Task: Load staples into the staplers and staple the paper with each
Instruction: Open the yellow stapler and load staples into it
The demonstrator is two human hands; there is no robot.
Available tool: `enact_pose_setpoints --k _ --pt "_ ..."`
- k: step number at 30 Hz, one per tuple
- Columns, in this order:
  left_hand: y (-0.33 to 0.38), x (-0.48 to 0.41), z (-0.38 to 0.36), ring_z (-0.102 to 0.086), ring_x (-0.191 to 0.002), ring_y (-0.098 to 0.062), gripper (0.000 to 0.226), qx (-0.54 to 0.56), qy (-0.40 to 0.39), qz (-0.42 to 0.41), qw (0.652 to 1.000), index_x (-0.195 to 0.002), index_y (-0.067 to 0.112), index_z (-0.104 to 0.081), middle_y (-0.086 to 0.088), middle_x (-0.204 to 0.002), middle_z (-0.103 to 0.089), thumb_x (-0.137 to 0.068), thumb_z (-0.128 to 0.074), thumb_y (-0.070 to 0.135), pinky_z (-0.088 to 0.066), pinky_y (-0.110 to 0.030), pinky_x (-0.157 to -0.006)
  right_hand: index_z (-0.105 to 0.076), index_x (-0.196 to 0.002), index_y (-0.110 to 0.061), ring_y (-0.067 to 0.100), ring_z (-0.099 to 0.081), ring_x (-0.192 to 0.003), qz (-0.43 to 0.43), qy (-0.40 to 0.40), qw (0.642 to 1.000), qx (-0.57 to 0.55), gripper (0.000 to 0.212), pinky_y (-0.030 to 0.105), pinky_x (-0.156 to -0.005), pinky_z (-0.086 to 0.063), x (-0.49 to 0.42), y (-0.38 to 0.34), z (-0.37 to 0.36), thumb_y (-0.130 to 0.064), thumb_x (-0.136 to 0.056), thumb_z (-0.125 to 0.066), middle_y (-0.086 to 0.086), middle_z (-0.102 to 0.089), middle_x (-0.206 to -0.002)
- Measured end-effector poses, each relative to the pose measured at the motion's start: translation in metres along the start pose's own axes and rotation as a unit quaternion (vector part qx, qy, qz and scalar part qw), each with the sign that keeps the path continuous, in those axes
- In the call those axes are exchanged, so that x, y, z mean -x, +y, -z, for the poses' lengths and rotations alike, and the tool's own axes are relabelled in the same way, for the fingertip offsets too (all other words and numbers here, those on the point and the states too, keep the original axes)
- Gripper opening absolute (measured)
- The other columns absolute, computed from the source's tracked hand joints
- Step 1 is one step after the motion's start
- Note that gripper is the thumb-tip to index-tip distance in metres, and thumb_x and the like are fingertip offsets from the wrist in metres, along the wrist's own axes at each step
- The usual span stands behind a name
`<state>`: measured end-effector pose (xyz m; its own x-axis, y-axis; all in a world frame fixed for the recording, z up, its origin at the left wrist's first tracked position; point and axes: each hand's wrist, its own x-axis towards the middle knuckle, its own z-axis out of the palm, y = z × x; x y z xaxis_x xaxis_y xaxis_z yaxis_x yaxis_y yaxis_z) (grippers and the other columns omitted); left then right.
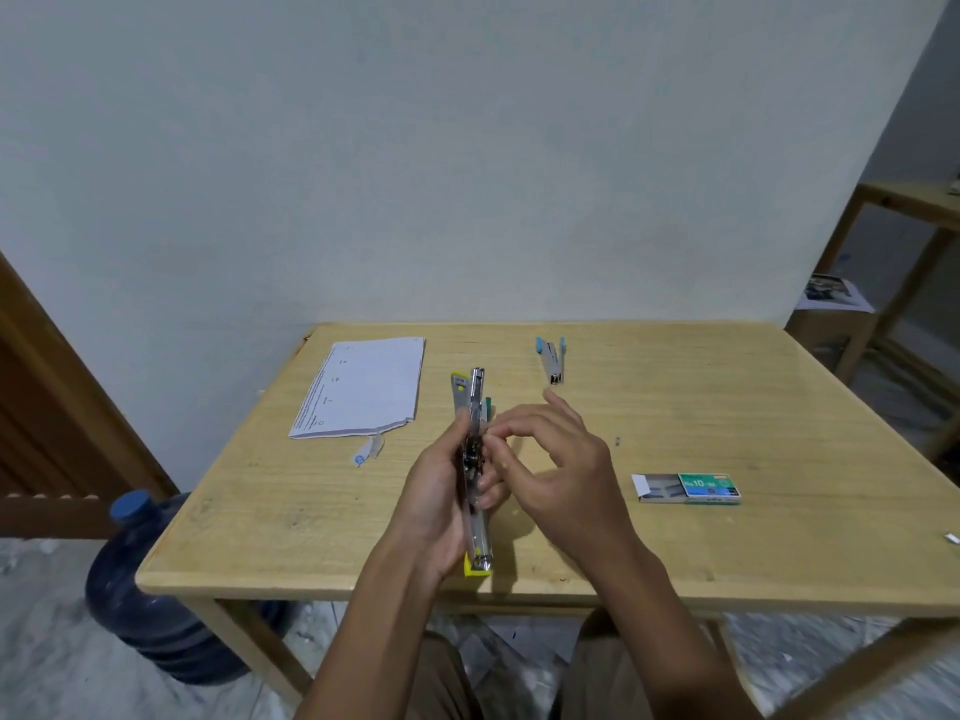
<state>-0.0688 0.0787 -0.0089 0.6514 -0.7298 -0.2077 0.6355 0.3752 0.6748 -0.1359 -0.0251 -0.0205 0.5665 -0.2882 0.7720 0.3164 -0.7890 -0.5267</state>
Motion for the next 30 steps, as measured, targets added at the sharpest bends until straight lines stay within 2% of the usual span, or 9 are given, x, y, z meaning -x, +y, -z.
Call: enact_pose_setpoints --k 5,9,14,17,19,22,25,27,30 --pt "0.003 -0.003 0.003 -0.055 -0.067 -0.011 0.031 0.103 0.010 0.004 0.995 -0.086 0.006 -0.061 -0.004 -0.077 -0.058 -0.095 -0.055 0.035 -0.048 -0.021 -0.068 -0.074 -0.089 -0.011 0.006 -0.068 -0.096 0.015 -0.031 0.999 -0.011 0.008 0.037 -0.115 -0.035 0.010 -0.002 -0.005 -0.017 -0.083 -0.075 -0.003 -0.074 -0.091" --pt "0.001 -0.002 0.001 -0.055 -0.055 -0.012 0.026 0.086 0.009 0.008 0.996 -0.091 0.008 -0.060 -0.001 -0.067 -0.058 -0.090 -0.059 0.034 -0.046 -0.023 -0.056 -0.073 -0.101 -0.017 0.007 -0.066 -0.093 -0.047 -0.005 0.999 -0.021 0.020 0.027 -0.109 -0.037 0.005 -0.009 -0.002 -0.030 -0.091 -0.063 -0.014 -0.072 -0.095" --pt "0.001 0.002 -0.006 -0.036 -0.050 -0.012 0.026 0.073 -0.015 0.008 0.997 -0.081 0.011 -0.051 0.001 -0.060 -0.039 -0.098 -0.051 0.032 -0.032 -0.021 -0.041 -0.072 -0.103 -0.028 0.003 -0.063 -0.106 -0.250 0.038 0.957 -0.140 0.020 0.018 -0.092 -0.047 -0.009 -0.016 0.000 -0.025 -0.101 -0.052 -0.014 -0.070 -0.105" --pt "0.004 0.004 -0.009 -0.036 -0.048 -0.011 0.029 -0.048 0.012 -0.008 0.999 -0.081 0.011 -0.051 0.000 -0.060 -0.041 -0.101 -0.047 0.033 -0.031 -0.021 -0.041 -0.072 -0.103 -0.020 0.011 -0.067 -0.106 -0.427 0.101 0.842 -0.315 0.025 0.031 -0.098 -0.050 -0.014 -0.017 -0.005 -0.023 -0.103 -0.047 -0.002 -0.074 -0.108" --pt "0.008 0.006 -0.014 -0.045 -0.053 -0.011 0.029 -0.305 0.051 -0.061 0.949 -0.087 0.014 -0.057 0.001 -0.064 -0.051 -0.103 -0.045 0.034 -0.036 -0.022 -0.049 -0.070 -0.109 -0.012 0.021 -0.067 -0.111 -0.520 0.122 0.714 -0.453 0.030 0.038 -0.100 -0.049 -0.017 -0.018 -0.010 -0.026 -0.104 -0.043 0.010 -0.073 -0.116" --pt "0.012 0.008 -0.022 -0.058 -0.080 -0.014 0.022 -0.650 0.033 -0.140 0.746 -0.109 0.019 -0.058 0.000 -0.094 -0.064 -0.103 -0.043 0.035 -0.042 -0.025 -0.061 -0.072 -0.114 -0.010 0.023 -0.071 -0.103 -0.602 0.118 0.542 -0.574 0.035 0.036 -0.101 -0.048 -0.019 -0.026 -0.014 -0.026 -0.101 -0.043 0.013 -0.074 -0.111" --pt "0.013 0.004 -0.031 -0.058 -0.082 -0.022 0.024 -0.791 0.034 -0.146 0.593 -0.108 0.017 -0.051 -0.005 -0.095 -0.061 -0.103 -0.039 0.037 -0.043 -0.034 -0.064 -0.073 -0.108 -0.005 0.021 -0.075 -0.077 -0.628 0.129 0.464 -0.612 0.037 0.033 -0.098 -0.051 -0.018 -0.029 -0.021 -0.020 -0.097 -0.042 0.009 -0.076 -0.096" --pt "0.017 0.002 -0.035 -0.058 -0.077 -0.024 0.023 -0.794 0.042 -0.158 0.585 -0.095 0.017 -0.048 -0.004 -0.085 -0.060 -0.103 -0.039 0.037 -0.045 -0.037 -0.063 -0.073 -0.106 -0.005 0.024 -0.071 -0.093 -0.638 0.157 0.456 -0.600 0.032 0.036 -0.106 -0.047 -0.016 -0.027 -0.025 -0.019 -0.098 -0.045 0.008 -0.073 -0.102" --pt "0.023 -0.003 -0.035 -0.060 -0.068 -0.016 0.025 -0.723 0.045 -0.176 0.667 -0.089 0.017 -0.050 0.002 -0.075 -0.062 -0.102 -0.044 0.038 -0.048 -0.034 -0.060 -0.069 -0.093 -0.005 0.026 -0.067 -0.102 -0.623 0.233 0.440 -0.603 0.034 0.037 -0.097 -0.053 -0.018 -0.021 -0.026 -0.021 -0.104 -0.041 0.010 -0.070 -0.089"
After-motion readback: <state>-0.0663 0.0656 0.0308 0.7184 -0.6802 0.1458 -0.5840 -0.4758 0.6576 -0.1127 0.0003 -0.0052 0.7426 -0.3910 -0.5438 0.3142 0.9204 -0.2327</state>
